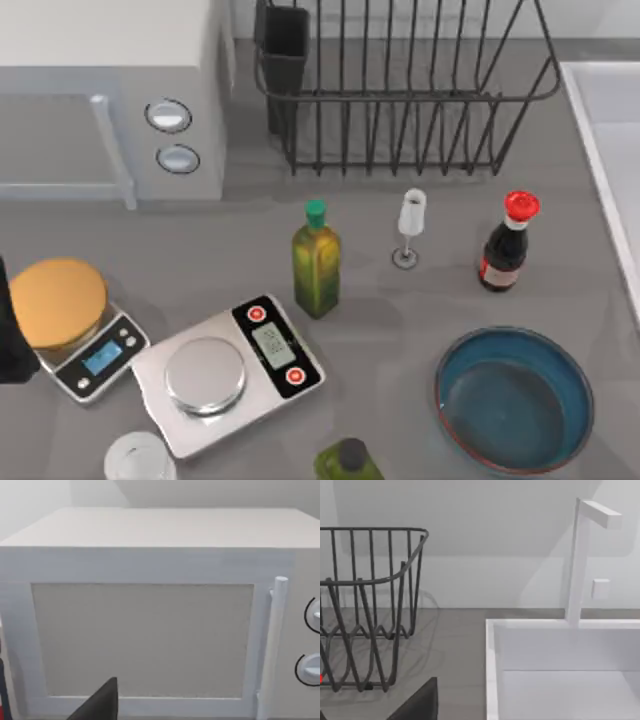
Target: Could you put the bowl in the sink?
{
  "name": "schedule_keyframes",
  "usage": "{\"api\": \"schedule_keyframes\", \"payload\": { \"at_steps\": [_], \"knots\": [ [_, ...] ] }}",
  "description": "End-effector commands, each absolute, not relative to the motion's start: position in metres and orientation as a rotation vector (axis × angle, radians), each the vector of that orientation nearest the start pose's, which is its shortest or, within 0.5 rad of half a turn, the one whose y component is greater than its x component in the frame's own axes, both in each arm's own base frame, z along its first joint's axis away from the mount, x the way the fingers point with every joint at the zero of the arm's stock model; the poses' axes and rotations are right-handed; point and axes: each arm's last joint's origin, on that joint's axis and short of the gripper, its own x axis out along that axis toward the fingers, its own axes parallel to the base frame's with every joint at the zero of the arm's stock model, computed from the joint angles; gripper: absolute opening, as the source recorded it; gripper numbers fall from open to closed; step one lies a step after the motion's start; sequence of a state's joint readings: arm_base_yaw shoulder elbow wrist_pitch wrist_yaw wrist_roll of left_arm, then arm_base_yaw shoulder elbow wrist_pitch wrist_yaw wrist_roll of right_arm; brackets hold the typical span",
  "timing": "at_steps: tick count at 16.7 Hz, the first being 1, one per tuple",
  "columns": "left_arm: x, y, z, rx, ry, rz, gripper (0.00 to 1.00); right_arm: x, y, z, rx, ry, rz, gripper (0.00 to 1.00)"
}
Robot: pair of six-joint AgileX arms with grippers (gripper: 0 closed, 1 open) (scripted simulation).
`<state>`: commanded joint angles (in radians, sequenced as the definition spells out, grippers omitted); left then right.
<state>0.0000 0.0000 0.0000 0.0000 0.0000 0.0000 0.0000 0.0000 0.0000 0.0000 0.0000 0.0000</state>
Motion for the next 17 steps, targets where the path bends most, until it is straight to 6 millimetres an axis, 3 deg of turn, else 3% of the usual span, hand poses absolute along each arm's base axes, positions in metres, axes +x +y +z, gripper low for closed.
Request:
{"api": "schedule_keyframes", "payload": {
  "at_steps": [3, 7, 11, 17],
  "knots": [
    [0.106, -0.001, 0.16, 0.0, 0.0, 0.0, 1.0, 0.106, -0.001, 0.162, 0.005, 0.013, 0.005, 1.0],
    [0.106, -0.001, 0.16, 0.0, 0.0, 0.0, 1.0, 0.109, 0.005, 0.182, 0.054, 0.171, 0.053, 1.0],
    [0.106, -0.001, 0.16, 0.0, 0.0, 0.0, 1.0, 0.125, 0.018, 0.209, 0.111, 0.506, 0.107, 1.0],
    [0.106, -0.001, 0.16, 0.0, 0.0, 0.0, 1.0, 0.177, 0.055, 0.233, 0.113, 1.102, 0.103, 1.0]
  ]
}}
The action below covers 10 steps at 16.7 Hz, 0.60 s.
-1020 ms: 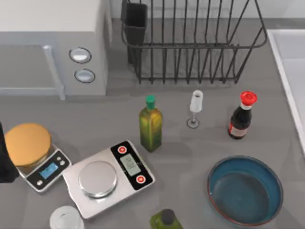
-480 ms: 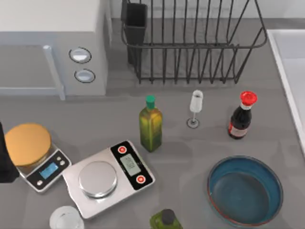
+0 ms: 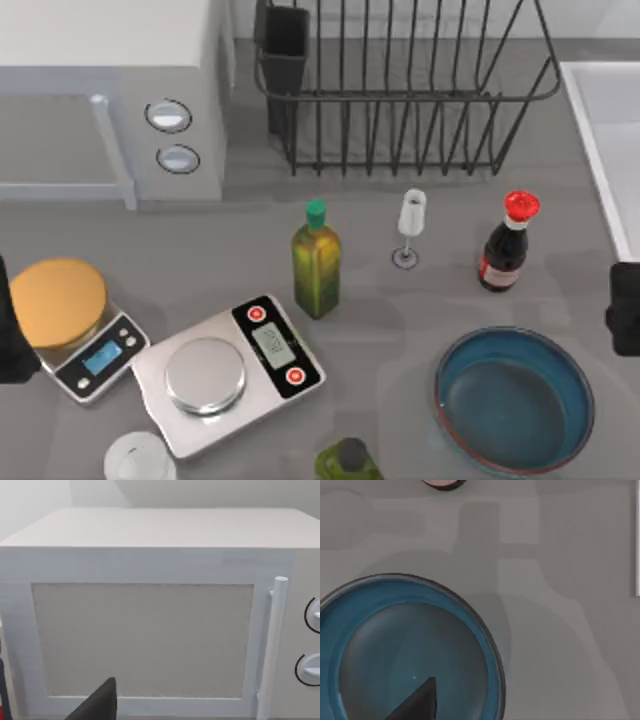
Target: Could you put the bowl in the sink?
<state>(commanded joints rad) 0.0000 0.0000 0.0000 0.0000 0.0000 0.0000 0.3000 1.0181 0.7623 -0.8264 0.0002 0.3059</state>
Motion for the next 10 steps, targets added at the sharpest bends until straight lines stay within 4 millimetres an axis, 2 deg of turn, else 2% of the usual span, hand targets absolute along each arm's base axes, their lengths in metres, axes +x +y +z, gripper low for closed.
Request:
{"api": "schedule_keyframes", "payload": {
  "at_steps": [5, 10],
  "knots": [
    [0.106, -0.001, 0.16, 0.0, 0.0, 0.0, 1.0, 0.216, 0.092, 0.231, 0.042, 1.464, 0.028, 1.0],
    [0.106, -0.001, 0.16, 0.0, 0.0, 0.0, 1.0, 0.227, 0.107, 0.229, 0.008, 1.571, -0.008, 1.0]
  ]
}}
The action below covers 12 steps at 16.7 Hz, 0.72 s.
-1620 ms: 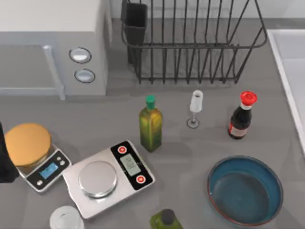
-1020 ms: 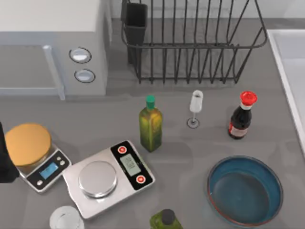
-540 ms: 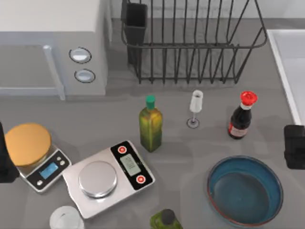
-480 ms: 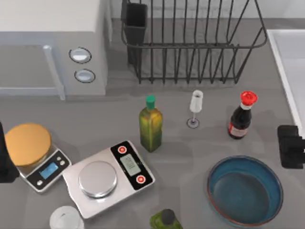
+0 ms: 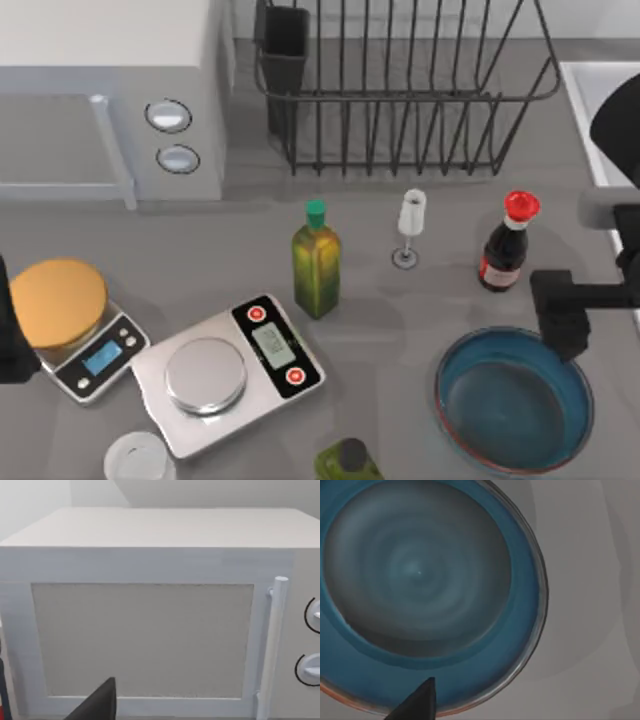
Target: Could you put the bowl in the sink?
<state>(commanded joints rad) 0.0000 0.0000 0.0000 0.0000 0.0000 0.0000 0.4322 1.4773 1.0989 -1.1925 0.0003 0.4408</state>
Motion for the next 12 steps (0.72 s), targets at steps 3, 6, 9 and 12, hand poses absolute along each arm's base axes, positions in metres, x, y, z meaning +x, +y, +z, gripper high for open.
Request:
{"api": "schedule_keyframes", "payload": {
  "at_steps": [3, 6, 9, 12],
  "knots": [
    [0.106, -0.001, 0.16, 0.0, 0.0, 0.0, 1.0, 0.227, 0.107, 0.229, 0.008, 1.571, -0.008, 1.0],
    [0.106, -0.001, 0.16, 0.0, 0.0, 0.0, 1.0, 0.228, 0.106, 0.224, 0.009, 1.572, -0.01, 1.0],
    [0.106, -0.001, 0.16, 0.0, 0.0, 0.0, 1.0, 0.23, 0.107, 0.2, 0.006, 1.574, -0.009, 1.0],
    [0.106, -0.001, 0.16, 0.0, 0.0, 0.0, 1.0, 0.232, 0.108, 0.164, 0.011, 1.563, -0.005, 1.0]
  ]
}}
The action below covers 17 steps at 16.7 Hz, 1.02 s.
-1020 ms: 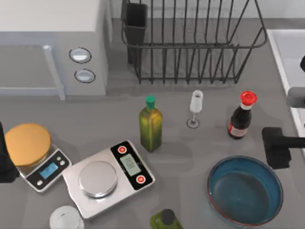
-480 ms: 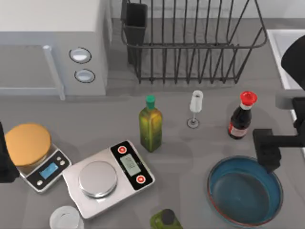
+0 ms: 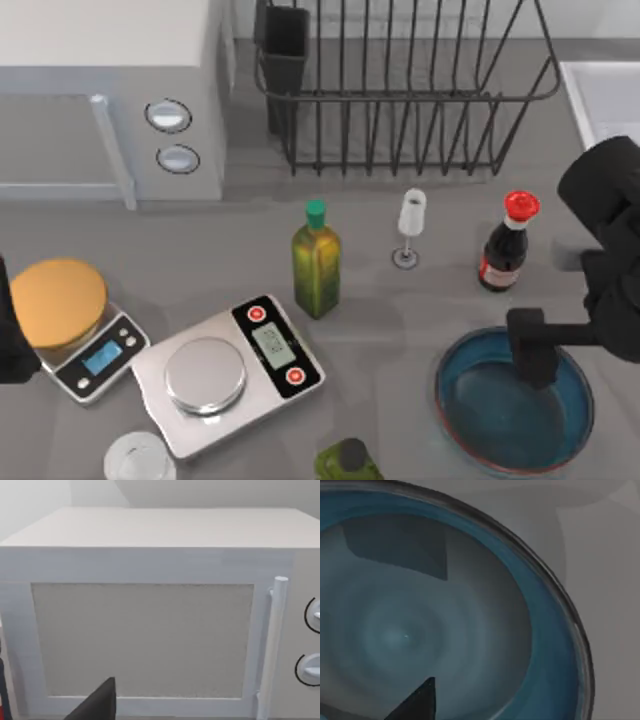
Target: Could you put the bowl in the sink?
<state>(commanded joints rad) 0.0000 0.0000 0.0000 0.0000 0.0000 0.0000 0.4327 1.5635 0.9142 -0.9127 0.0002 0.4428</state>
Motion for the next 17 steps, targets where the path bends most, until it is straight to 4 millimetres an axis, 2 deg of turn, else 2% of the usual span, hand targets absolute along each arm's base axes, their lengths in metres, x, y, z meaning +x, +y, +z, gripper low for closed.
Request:
{"api": "schedule_keyframes", "payload": {
  "at_steps": [2, 4, 8, 17],
  "knots": [
    [0.106, -0.001, 0.16, 0.0, 0.0, 0.0, 1.0, 0.23, 0.108, 0.144, 0.011, 1.563, -0.005, 1.0],
    [0.106, -0.001, 0.16, 0.0, 0.0, 0.0, 1.0, 0.228, 0.107, 0.131, 0.008, 1.569, -0.008, 1.0],
    [0.106, -0.001, 0.16, 0.0, 0.0, 0.0, 1.0, 0.227, 0.107, 0.129, 0.008, 1.571, -0.008, 1.0],
    [0.106, -0.001, 0.16, 0.0, 0.0, 0.0, 1.0, 0.227, 0.107, 0.129, 0.008, 1.571, -0.008, 0.32]
  ]
}}
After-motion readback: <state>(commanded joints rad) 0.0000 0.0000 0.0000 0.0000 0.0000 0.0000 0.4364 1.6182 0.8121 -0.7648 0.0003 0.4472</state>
